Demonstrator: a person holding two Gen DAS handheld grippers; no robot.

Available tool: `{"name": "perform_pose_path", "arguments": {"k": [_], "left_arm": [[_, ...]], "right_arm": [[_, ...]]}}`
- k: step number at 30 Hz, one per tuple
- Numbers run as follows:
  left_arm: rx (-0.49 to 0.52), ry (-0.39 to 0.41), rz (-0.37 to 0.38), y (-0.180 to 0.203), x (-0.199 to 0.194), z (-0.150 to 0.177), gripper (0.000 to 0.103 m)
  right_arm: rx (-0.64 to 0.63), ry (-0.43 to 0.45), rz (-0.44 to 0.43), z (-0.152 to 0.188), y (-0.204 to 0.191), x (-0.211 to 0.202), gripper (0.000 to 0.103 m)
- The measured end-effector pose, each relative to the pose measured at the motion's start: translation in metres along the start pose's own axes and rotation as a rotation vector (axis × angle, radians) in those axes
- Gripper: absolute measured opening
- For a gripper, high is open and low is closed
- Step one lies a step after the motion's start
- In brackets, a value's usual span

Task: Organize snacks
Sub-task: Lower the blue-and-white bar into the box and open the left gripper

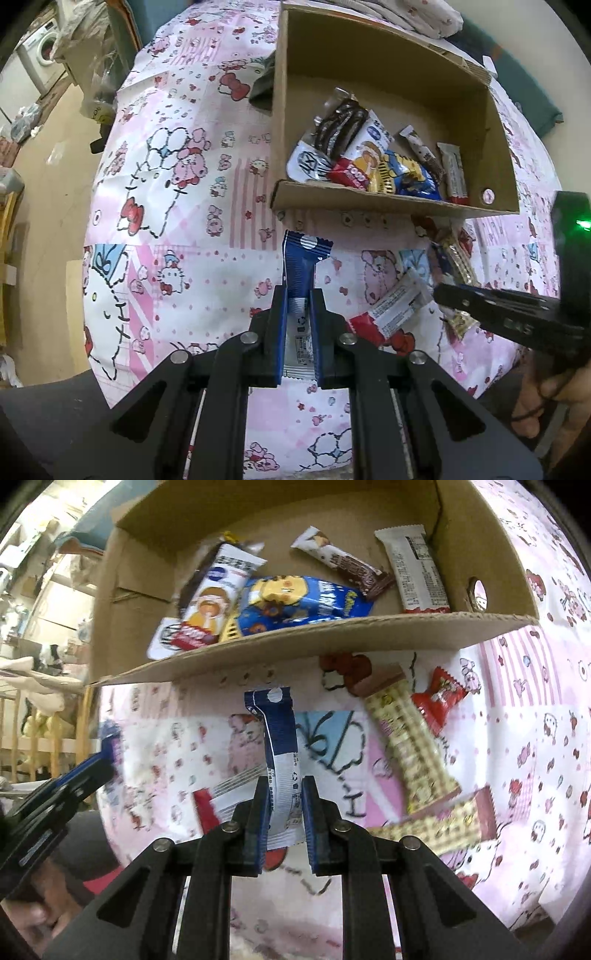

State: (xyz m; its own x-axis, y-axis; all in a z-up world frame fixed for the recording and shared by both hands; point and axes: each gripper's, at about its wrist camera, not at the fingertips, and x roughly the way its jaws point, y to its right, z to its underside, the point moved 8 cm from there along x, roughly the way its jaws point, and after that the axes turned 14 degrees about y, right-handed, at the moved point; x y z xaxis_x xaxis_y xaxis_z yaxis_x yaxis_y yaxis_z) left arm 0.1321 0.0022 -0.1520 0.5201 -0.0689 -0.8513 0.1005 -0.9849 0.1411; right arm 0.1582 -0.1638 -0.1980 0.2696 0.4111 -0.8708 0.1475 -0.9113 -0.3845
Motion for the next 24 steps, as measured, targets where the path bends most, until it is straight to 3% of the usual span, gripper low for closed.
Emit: {"name": "perform_pose_path", "arguments": {"k": [6,10,16,19,24], "left_arm": [[-0.016,0.030,-0.031,-0.013,-0.006,-0.002,0.009],[-0.012,0.117,-0.026,-0.011,-0.025,-0.016,0.009],[-0.006,0.242,0.000,-0.004,-0.058,-0.055,0.009],[0.012,0.251,0.023,0.005,-0.062,-0.077,0.009],[0.058,0.268,0.043,0.021,-0.061,-0.111,0.009]], "right_arm": [[-0.008,0.004,-0.088,0.006,-0.022,-0.018,0.018],[-0.012,0.033,-0.147,0.007,-0.038,-0.029,0.018],[0.009,0.202,-0.241,-0.025,-0.040,-0.075,0.018],[0.037,0.293,-0.241,-0.046,-0.035,-0.089,0.018],[0.070,0.364,-0.216,-0.080,-0.021,-0.101,0.018]]}}
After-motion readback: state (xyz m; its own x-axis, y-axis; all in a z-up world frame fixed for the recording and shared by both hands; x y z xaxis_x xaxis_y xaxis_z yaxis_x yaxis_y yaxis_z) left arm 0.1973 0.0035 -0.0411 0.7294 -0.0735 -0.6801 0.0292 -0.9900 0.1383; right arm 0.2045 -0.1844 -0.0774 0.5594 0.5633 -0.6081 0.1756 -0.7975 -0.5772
